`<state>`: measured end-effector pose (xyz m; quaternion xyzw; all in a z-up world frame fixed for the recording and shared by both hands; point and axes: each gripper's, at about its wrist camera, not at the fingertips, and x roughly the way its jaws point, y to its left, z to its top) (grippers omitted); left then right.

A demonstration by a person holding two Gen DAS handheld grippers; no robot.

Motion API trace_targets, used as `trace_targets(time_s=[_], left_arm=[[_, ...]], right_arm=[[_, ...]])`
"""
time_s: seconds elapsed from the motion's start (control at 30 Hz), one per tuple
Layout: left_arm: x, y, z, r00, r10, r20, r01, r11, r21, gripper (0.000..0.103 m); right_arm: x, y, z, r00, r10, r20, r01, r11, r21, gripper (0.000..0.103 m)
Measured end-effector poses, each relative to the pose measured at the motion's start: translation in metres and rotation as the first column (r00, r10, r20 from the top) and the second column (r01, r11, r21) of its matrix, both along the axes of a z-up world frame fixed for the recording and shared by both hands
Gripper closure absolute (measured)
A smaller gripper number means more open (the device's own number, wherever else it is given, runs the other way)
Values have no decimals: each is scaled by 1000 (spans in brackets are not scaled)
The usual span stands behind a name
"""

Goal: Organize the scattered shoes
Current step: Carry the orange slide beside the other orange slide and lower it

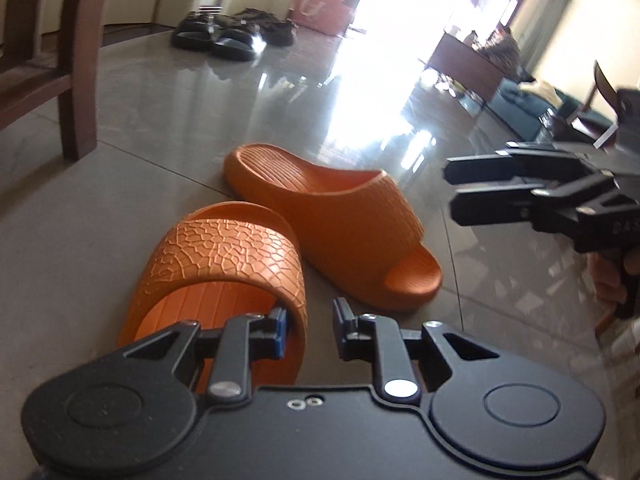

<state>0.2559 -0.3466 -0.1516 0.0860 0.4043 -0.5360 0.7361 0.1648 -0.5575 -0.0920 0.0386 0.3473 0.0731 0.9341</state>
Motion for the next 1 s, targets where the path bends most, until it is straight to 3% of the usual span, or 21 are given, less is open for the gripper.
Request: trace_targets(time_s=[0.2, 0.3, 0.33, 0.43, 0.6, 0.63, 0.73, 0.8, 0.9, 1.0], left_arm=[[-9, 3, 7, 994, -100, 39, 99, 994, 43, 84], [-5, 5, 8, 996, -83, 16, 82, 996, 36, 84], [-1, 7, 7, 998, -59, -5, 60, 998, 25, 84], [13, 14, 4, 993, 69, -98, -71, 997, -13, 67], [34, 14, -8, 930, 261, -257, -276, 961, -23, 67], [36, 12, -10, 917, 292, -271, -309, 951, -22, 67], [40, 8, -17, 886, 346, -308, -376, 926, -43, 84], [40, 3, -16, 899, 336, -281, -364, 930, -52, 85], [36, -4, -9, 956, 239, -171, -252, 966, -54, 91], [26, -12, 7, 998, 60, -16, -60, 998, -14, 92]], right_arm=[[-8, 3, -9, 1000, 3, -28, -3, 1000, -13, 40], [-12, 4, -13, 999, -1, -42, 0, 1000, -22, 40], [-14, 4, -14, 999, -2, -46, 0, 1000, -24, 40], [-21, 2, -15, 999, -17, -51, 16, 1000, -25, 40], [-30, -3, -15, 997, -54, -46, 54, 999, -5, 40], [-32, -4, -15, 997, -62, -45, 62, 998, 0, 40], [-38, -7, -15, 996, -85, -42, 85, 996, 14, 40], [-42, -9, -16, 994, -100, -40, 101, 995, 23, 40], [-47, -13, -16, 992, -123, -37, 124, 992, 38, 40], [-54, -18, -17, 987, -153, -41, 155, 987, 52, 40]])
